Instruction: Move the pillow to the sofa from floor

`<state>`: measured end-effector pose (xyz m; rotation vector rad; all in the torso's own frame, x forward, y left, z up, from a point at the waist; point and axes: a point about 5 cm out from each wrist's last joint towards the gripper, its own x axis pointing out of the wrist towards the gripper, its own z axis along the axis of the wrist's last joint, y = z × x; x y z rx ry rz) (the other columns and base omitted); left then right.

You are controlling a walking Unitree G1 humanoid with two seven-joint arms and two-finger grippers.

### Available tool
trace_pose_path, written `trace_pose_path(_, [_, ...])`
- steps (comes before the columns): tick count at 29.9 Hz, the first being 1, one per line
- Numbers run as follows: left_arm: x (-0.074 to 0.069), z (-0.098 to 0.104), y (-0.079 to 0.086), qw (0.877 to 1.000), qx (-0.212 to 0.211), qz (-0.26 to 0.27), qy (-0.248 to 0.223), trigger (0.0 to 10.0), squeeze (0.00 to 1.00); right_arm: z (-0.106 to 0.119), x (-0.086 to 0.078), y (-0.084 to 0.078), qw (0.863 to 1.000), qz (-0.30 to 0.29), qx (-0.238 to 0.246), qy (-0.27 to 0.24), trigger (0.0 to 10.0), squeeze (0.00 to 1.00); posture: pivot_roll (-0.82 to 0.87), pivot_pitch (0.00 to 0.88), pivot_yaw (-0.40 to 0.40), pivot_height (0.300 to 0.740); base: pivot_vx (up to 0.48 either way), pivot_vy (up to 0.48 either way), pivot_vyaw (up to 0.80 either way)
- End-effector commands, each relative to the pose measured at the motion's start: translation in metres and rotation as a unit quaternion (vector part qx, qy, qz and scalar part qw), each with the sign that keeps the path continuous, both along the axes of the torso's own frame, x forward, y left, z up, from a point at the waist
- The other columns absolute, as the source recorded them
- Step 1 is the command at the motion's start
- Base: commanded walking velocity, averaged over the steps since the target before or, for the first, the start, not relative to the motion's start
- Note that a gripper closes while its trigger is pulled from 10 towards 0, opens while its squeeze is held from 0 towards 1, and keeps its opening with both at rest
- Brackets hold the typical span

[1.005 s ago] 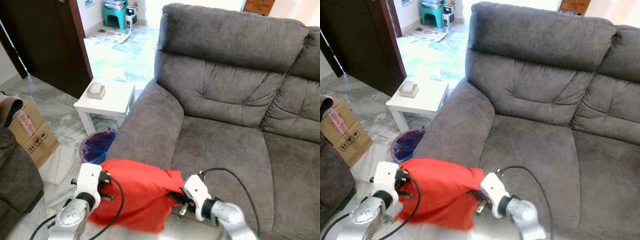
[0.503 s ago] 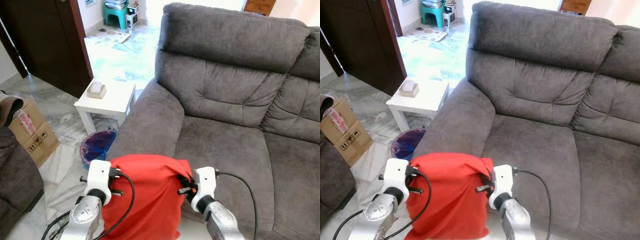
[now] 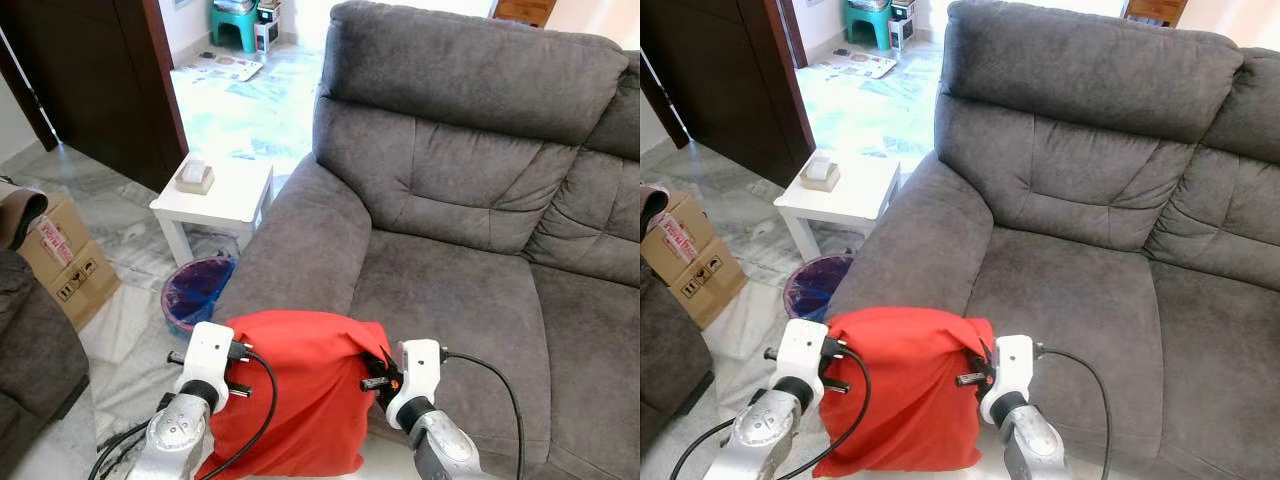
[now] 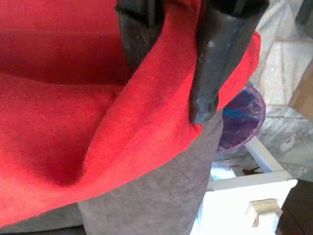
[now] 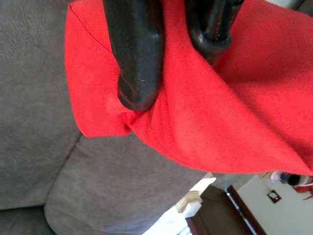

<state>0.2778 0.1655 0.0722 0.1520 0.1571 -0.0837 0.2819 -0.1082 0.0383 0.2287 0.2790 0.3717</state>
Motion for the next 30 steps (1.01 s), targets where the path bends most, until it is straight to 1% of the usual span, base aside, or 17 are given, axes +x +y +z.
trace_pose_path(1, [0.0051, 0.0238, 0.0054, 0.998, -0.002, 0.016, -0.058, 10.0, 0.0, 0.0146, 0.0063, -0.0083, 0.999, -0.032, 0.021, -0.03, 10.0, 0.0, 0.16, 0.128, -0.053, 0.74, 0.0, 0.0, -0.8])
trace_pose_path(4, [0.0049, 0.0231, 0.0076, 0.998, 0.007, 0.025, -0.06, 10.0, 0.0, 0.0128, 0.0055, -0.0065, 0.999, -0.018, -0.002, -0.03, 10.0, 0.0, 0.16, 0.127, -0.053, 0.74, 0.0, -0.134, -0.8])
trace_pose_path(6, [0.005, 0.0231, 0.0086, 0.998, 0.013, 0.027, -0.06, 10.0, 0.0, 0.0131, 0.0053, -0.0056, 0.999, -0.018, 0.001, -0.029, 10.0, 0.0, 0.16, 0.127, -0.053, 0.74, 0.0, -0.428, -0.8])
trace_pose_path(10, [0.0054, 0.023, 0.0078, 0.998, 0.005, 0.02, -0.058, 10.0, 0.0, 0.0133, 0.0058, -0.0056, 0.999, -0.019, -0.004, -0.029, 10.0, 0.0, 0.16, 0.125, -0.05, 0.74, 0.0, -0.428, -0.8])
trace_pose_path(19, [0.0077, 0.0249, 0.0062, 0.998, -0.002, 0.013, -0.063, 10.0, 0.0, 0.0139, 0.0084, -0.008, 0.999, -0.024, -0.007, -0.031, 10.0, 0.0, 0.16, 0.118, -0.051, 0.74, 0.0, 0.0, -0.8])
trace_pose_path(30, [0.0066, 0.0263, 0.0059, 0.998, -0.006, 0.012, -0.069, 10.0, 0.0, 0.014, 0.0085, -0.0075, 0.999, -0.021, -0.011, -0.032, 10.0, 0.0, 0.17, 0.12, -0.054, 0.74, 0.0, 0.0, -0.8])
